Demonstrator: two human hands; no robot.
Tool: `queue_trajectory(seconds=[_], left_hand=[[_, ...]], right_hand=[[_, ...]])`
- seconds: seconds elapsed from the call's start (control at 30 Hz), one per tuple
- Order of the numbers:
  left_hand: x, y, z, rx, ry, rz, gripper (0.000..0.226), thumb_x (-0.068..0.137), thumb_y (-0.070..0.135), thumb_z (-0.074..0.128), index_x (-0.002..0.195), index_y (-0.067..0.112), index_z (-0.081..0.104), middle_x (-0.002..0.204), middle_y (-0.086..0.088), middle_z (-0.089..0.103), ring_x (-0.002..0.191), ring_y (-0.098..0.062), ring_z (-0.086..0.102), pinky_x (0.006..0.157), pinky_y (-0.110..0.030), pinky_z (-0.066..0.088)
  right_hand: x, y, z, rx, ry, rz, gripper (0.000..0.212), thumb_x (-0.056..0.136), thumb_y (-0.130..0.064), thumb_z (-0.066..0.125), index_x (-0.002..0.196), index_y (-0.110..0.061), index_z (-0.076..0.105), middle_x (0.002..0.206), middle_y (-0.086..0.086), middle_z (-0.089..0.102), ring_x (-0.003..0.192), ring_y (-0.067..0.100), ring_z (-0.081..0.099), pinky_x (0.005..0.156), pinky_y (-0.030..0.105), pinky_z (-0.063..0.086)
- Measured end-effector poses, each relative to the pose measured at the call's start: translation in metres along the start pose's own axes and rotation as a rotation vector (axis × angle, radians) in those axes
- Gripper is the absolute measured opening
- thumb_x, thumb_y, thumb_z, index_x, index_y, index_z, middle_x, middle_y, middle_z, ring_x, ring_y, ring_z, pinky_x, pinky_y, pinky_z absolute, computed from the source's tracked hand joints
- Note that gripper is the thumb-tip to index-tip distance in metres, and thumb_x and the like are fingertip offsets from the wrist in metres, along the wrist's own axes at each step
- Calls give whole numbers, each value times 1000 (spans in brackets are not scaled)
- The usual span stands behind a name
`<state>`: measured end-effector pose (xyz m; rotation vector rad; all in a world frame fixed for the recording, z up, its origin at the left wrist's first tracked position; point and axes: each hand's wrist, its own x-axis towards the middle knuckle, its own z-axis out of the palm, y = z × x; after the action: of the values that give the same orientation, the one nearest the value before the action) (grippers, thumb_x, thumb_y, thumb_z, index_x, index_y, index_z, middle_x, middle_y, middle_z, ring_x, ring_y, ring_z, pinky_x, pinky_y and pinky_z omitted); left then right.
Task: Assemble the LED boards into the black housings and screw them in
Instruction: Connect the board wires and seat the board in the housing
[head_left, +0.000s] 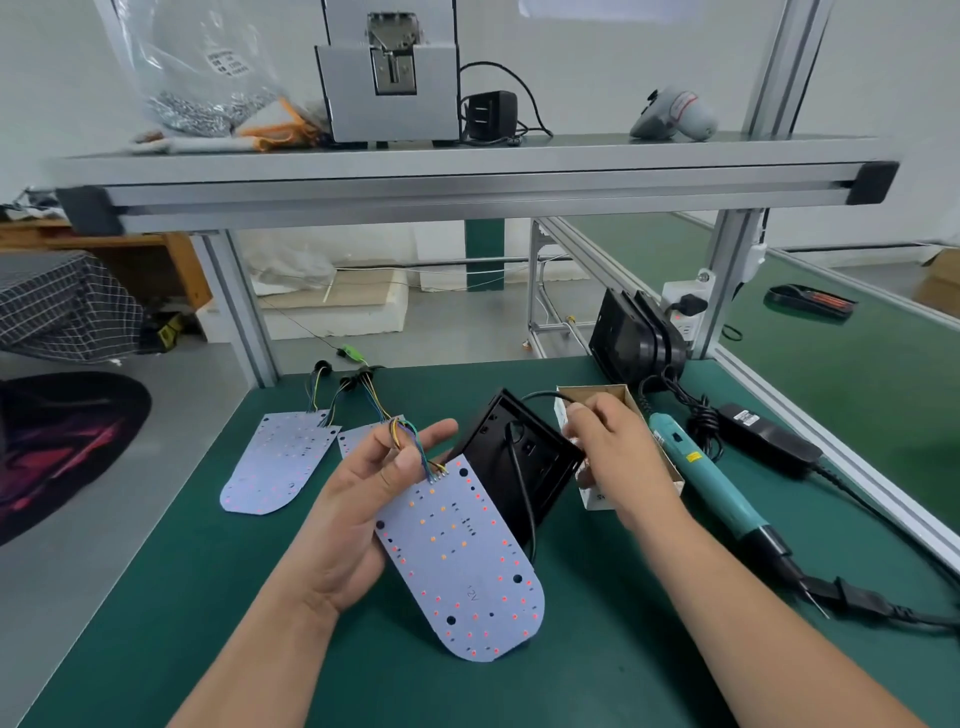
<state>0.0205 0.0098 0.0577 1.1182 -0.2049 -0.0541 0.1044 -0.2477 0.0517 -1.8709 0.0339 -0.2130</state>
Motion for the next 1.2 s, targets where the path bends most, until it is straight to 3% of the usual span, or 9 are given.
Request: queue_trajectory(seconds=[0.1,0.2,0.43,0.63,0.77,0.9,0.97,1.1,1.2], left_hand=[[-2,4,-2,3,13,22,26,85,33,88,95,22,67,149,-14,62,128,-31,68,93,-38,60],[-3,7,-1,55,31,50,33,80,40,92,95,22,68,150,-10,62,139,-33,60,103,-46,53],[-2,-1,6,237,118,97,24,92,34,75,101,14,66,142,0,68,137,-27,60,113,-57,42],[-2,0,4,313,60,75,22,95,30,57,105,16,70,99,8,69,87,-13,61,78,-34,45],[2,-8,6,192,159,4,14,81,24,54,79,20,67,109,6,76,91,-9,67,76,-32,47],[4,-13,6,203,207,-37,15,81,18,50,79,24,65,79,7,61,70,-16,49,65,-35,39],[4,-15,4,344,219,-34,2,86,27,58,87,28,60,83,6,55,74,-18,45,69,-37,35],[6,-23,4,647,225,-19,39,82,61,68,102,29,58,87,15,58,76,-10,50,72,-30,42],[6,-28,10,747,247,-34,55,66,73,77,106,41,59,110,18,66,104,-13,63,92,-34,52]], right_hand=[[-2,-2,3,223,-32,57,22,104,-26,53,91,-10,61,84,-3,78,75,14,75,69,30,58],[-2,-5,-3,329,-64,95,25,108,-28,50,102,-5,59,84,0,79,75,20,75,62,38,58],[-7,-6,0,330,-150,5,20,111,-26,54,106,-8,60,90,0,80,80,14,75,56,30,59],[-11,-13,10,611,-73,126,20,111,-30,53,103,-13,60,84,4,79,63,14,71,46,27,50],[-13,-11,13,624,25,199,22,110,-31,55,107,-12,64,77,-1,75,65,14,70,48,26,51],[-12,-13,12,679,50,235,23,111,-29,54,114,-7,61,78,3,74,59,15,69,42,26,52],[-13,-15,12,710,55,246,25,111,-28,54,117,-5,61,77,4,72,55,14,66,43,27,54],[-17,-19,11,760,26,216,22,110,-28,55,114,-6,60,73,2,73,53,12,65,43,26,53],[-24,-28,11,773,-39,143,20,111,-28,53,110,-8,58,89,10,80,58,15,69,46,27,54]])
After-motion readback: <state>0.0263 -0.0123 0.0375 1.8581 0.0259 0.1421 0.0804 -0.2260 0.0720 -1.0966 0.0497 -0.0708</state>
